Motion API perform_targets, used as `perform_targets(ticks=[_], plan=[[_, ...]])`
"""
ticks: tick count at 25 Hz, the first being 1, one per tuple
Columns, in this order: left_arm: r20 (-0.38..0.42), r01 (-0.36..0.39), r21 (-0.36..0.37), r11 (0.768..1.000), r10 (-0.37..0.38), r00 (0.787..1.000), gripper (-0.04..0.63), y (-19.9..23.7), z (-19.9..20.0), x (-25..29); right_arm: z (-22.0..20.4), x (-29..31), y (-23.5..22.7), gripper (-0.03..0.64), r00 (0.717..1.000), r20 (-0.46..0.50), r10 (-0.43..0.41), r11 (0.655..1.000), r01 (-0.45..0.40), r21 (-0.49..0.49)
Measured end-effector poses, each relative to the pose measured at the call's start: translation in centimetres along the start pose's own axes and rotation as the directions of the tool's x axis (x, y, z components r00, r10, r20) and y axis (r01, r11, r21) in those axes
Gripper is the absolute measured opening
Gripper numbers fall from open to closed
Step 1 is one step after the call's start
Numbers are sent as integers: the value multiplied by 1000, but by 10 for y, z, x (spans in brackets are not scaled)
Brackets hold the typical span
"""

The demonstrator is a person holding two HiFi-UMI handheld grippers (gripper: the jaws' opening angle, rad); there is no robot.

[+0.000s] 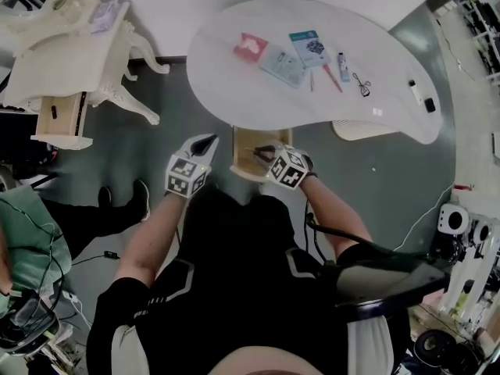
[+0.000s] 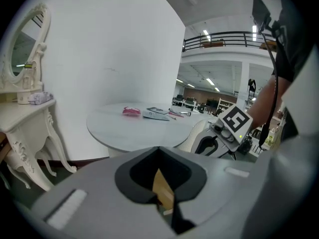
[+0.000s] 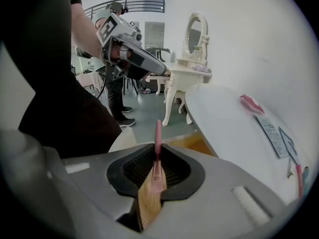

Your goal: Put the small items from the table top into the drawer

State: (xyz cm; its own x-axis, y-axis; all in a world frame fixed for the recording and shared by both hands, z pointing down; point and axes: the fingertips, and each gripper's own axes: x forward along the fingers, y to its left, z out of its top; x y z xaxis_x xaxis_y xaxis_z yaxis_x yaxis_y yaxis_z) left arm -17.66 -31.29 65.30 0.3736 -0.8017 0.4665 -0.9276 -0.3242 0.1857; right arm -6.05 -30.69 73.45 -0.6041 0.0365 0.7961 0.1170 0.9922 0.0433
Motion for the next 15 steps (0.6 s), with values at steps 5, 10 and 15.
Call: perform_targets(ticks=[5, 10, 15], plan=[[-7, -24, -4, 1000, 24, 1000, 0, 9, -13, 5, -16, 20, -2, 49, 998, -52, 20, 999, -23, -41], [-7, -30, -15, 999, 30, 1000, 0, 13, -24, 11, -31, 42, -5, 49, 993, -112, 35, 996, -44, -83], [1, -62, -17, 998, 62, 998, 0, 18, -30, 18, -36, 61, -8, 49, 985, -164, 43, 994, -59, -93]])
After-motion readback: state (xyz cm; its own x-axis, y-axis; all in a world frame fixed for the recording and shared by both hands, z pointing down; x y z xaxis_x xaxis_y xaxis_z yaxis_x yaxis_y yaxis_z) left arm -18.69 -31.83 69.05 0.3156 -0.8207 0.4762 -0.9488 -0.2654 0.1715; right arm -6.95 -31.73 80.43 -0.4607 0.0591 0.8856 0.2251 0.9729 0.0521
